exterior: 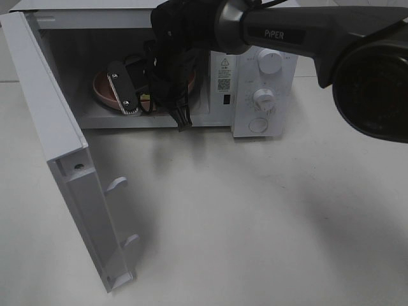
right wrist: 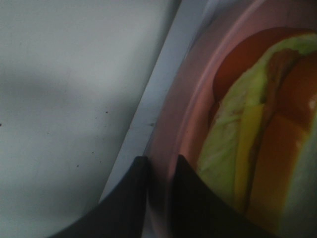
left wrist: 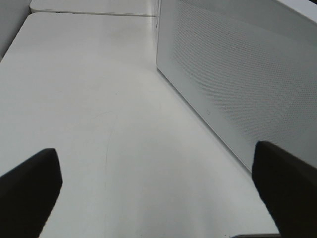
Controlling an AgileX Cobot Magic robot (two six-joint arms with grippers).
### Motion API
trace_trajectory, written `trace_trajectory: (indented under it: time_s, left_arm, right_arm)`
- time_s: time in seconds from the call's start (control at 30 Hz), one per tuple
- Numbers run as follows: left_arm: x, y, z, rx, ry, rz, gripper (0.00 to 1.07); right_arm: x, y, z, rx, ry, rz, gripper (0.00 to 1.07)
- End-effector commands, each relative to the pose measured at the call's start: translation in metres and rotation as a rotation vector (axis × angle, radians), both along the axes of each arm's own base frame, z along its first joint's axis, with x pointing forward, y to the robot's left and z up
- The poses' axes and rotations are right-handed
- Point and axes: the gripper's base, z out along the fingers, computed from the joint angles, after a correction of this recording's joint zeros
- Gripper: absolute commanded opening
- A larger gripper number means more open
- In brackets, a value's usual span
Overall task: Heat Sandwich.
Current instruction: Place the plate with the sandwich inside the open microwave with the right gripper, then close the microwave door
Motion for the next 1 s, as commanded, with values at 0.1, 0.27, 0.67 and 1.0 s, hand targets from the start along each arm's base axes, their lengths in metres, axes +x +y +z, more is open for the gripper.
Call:
trace_trajectory:
  time_s: [0.1,0.27,0.67,1.0]
  left_arm:
    - [-0.003,0.0,0.0,-0.002,-0.033,0.0,1.01]
    - [-0.003,0.0,0.0,-0.002,-0.033,0.0,1.01]
    - [-0.003,0.0,0.0,-0.002,-0.033,0.0,1.01]
    - [-0.003,0.0,0.0,-0.002,-0.033,0.0,1.01]
  right_arm:
    - [0.003,0.001,0.006,0.033,-0.021,-0.03,0.37]
    - [0.002,0.001,0.007,0.052,-0.016,-0.064,0.56]
    - [-0.008,-0.007,0.009,0.062,0.001,-0.084,0.66]
    - [-0.021,-0.017,0.014,0.089,0.002,-0.1,0.66]
